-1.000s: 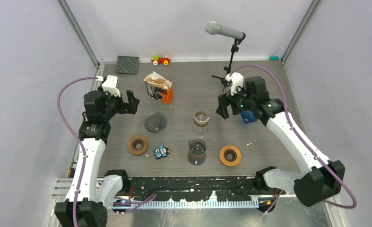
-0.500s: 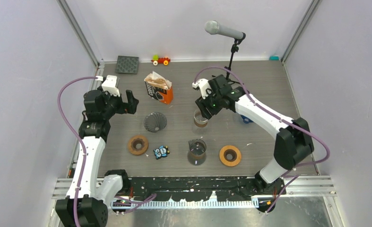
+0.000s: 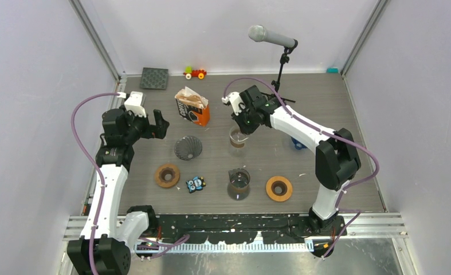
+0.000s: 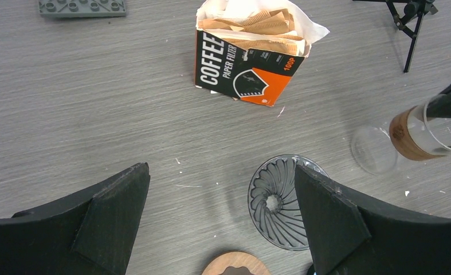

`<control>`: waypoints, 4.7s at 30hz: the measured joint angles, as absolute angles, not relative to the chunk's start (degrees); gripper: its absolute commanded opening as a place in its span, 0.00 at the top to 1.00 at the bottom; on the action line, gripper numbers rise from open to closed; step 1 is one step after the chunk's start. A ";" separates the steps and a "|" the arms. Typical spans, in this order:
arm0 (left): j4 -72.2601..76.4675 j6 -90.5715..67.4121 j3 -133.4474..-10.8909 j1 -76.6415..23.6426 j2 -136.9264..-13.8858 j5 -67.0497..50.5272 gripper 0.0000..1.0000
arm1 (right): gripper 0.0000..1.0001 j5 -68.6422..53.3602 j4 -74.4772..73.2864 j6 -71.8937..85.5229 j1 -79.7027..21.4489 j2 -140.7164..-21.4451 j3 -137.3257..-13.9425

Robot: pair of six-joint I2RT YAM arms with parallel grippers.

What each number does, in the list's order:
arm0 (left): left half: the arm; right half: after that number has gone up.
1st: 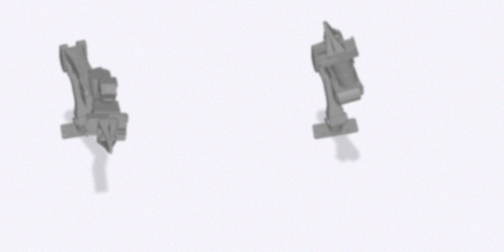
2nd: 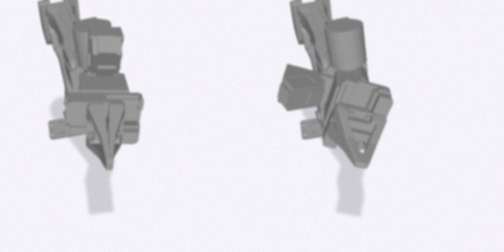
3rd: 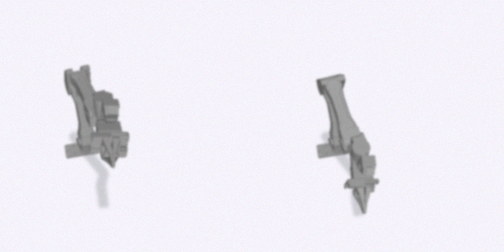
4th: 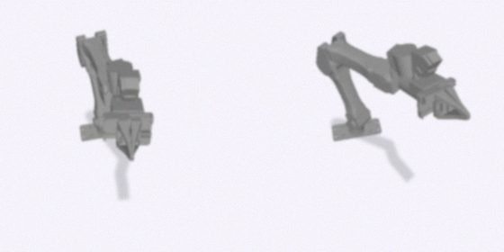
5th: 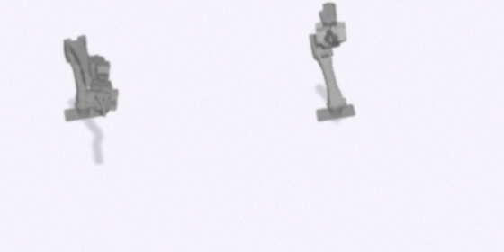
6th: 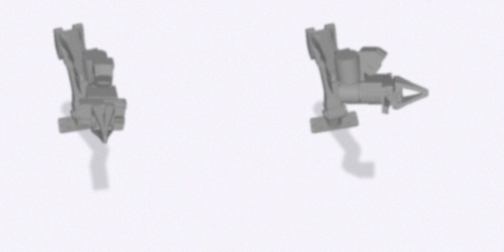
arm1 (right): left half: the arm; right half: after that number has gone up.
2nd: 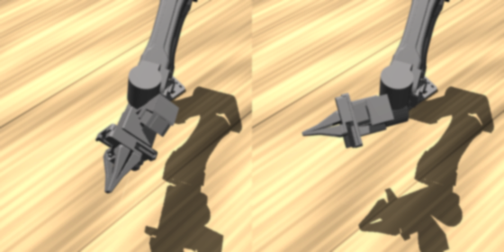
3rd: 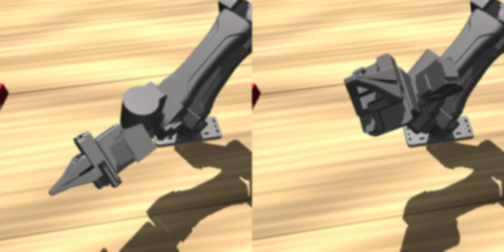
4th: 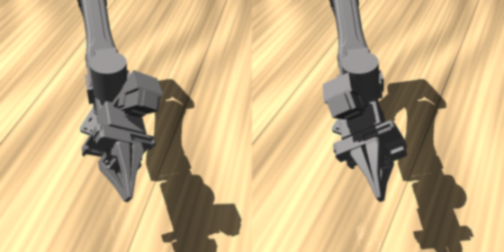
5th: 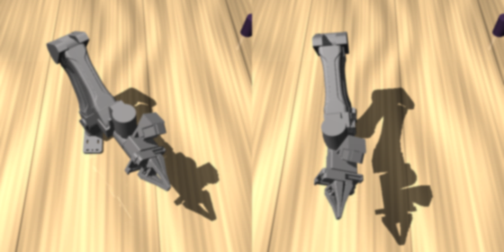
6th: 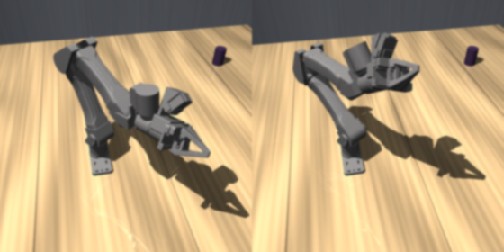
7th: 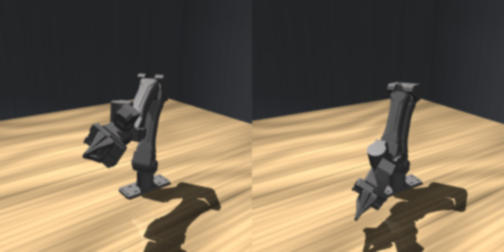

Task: Place the coffee filter in the dripper
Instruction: Move the coffee server to the center of the board, then pick up the dripper holder from the center of the board.

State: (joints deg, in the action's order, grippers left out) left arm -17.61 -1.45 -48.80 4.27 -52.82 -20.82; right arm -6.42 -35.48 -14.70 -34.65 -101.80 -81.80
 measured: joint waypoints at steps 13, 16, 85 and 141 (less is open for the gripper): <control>-17.63 -1.48 -48.80 4.27 -52.82 -21.76 0.00 | 0.50 -0.58 -35.40 -15.25 -32.05 -112.60 -95.59; -17.61 -1.50 -48.80 4.27 -52.82 -22.06 0.00 | 0.33 0.10 -35.83 -15.51 -30.70 -112.49 -95.59; -16.08 -2.13 -46.68 4.27 -53.71 -21.65 0.00 | 0.71 -6.42 -48.21 -39.07 -54.33 -90.08 -71.92; -15.42 -2.17 -46.13 4.27 -53.78 -21.67 0.00 | 0.74 -14.31 -41.85 -35.86 -26.24 -75.79 -40.23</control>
State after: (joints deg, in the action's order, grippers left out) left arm -15.42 -2.17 -46.13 4.27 -53.78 -21.67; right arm -14.31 -41.85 -35.86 -26.24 -75.79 -40.23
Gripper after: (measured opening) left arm 0.996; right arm 0.384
